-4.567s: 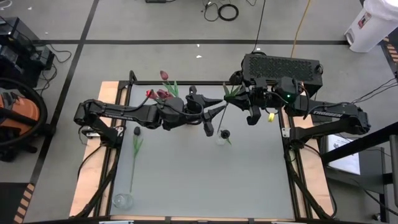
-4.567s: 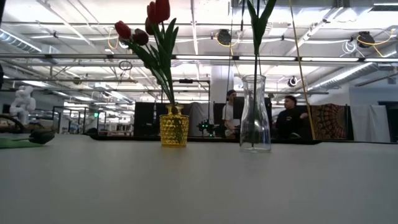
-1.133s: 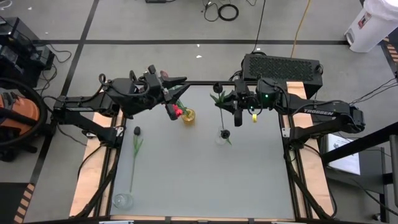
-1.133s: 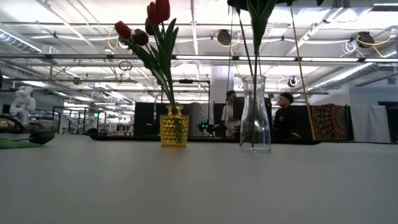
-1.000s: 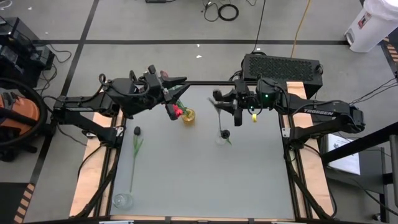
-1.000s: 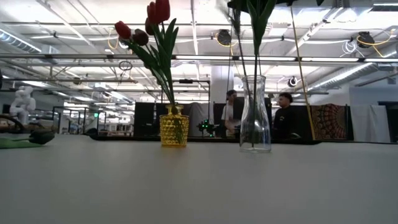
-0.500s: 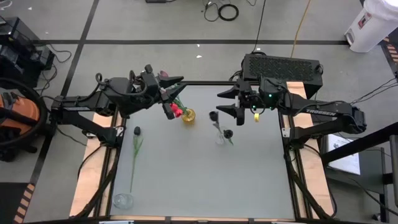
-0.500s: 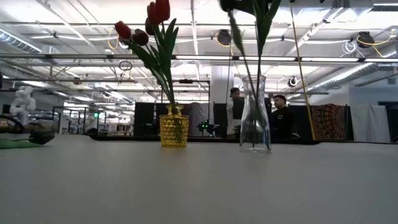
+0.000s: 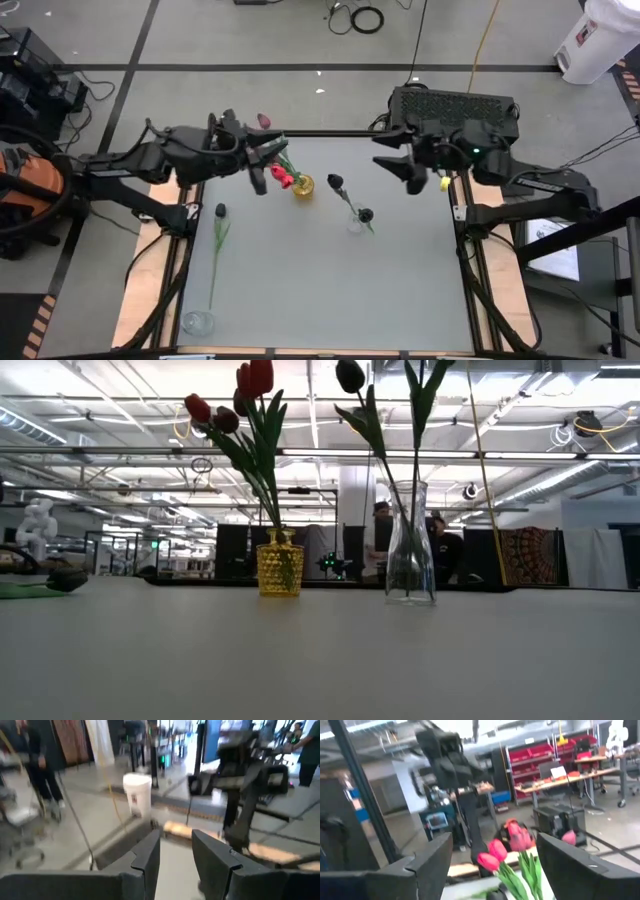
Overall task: Sort flowers into vase by color
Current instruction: Put the black flower into the transparent vase
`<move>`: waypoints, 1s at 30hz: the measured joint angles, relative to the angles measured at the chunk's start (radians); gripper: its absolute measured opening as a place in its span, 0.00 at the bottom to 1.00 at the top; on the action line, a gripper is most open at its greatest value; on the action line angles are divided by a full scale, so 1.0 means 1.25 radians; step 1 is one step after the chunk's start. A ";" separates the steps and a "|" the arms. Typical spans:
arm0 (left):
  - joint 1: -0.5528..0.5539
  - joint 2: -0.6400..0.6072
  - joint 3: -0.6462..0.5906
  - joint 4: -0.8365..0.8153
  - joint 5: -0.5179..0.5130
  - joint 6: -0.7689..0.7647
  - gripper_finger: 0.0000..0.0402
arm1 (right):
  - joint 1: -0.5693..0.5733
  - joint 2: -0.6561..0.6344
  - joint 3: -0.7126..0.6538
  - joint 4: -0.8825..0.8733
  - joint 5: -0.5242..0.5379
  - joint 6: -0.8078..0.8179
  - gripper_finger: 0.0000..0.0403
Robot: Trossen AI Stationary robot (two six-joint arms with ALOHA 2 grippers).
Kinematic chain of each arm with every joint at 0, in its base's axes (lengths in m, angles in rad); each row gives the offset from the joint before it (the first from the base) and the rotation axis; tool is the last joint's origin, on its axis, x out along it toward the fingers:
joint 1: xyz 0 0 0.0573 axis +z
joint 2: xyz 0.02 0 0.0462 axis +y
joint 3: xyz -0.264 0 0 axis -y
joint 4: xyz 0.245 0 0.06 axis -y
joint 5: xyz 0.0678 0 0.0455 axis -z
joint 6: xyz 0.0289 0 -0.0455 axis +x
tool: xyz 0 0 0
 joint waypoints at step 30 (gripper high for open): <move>-0.251 0.041 -0.007 -0.916 0.300 -1.143 0.30 | 0.000 -0.121 0.000 -0.180 0.020 0.026 0.64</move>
